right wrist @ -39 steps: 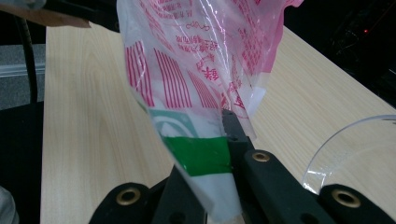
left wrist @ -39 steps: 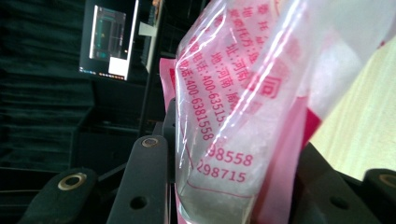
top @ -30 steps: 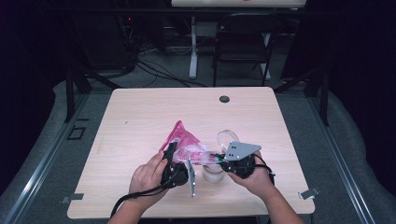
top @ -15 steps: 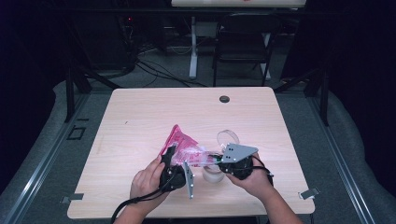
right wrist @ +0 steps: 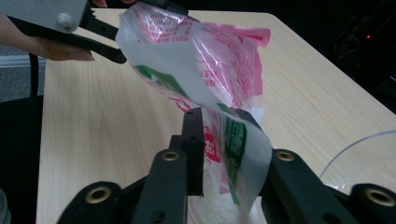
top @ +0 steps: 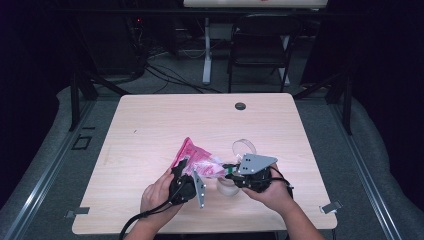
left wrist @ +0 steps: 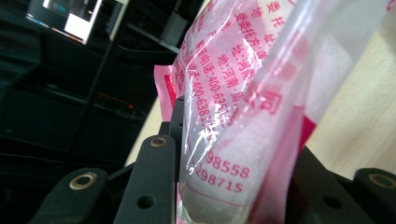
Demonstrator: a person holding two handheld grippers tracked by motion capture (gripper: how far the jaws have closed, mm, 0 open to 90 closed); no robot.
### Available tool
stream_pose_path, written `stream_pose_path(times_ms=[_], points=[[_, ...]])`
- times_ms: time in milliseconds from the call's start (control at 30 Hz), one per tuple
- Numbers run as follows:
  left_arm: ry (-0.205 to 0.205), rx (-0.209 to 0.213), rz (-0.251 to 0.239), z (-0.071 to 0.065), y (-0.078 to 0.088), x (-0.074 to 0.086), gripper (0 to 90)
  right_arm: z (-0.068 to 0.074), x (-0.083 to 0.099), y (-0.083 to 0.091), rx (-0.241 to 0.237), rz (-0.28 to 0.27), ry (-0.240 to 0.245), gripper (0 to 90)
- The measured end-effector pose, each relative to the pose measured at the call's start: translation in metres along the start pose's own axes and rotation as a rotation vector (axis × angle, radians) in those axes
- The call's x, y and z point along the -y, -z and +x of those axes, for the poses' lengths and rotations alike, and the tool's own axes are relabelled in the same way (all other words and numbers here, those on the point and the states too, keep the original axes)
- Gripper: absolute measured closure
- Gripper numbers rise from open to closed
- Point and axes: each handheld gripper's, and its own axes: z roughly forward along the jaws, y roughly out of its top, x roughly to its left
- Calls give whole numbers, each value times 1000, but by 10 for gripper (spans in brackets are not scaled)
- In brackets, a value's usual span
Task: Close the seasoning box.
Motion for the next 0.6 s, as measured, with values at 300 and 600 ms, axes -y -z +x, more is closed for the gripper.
stream_pose_path(times_ms=[300, 600], points=[[76, 92, -7, -5, -9, 7, 728, -1, 0, 8, -12, -59, -45, 534], [200, 219, -15, -6, -19, 16, 731, -1, 1, 23, 8, -120, -86, 459]])
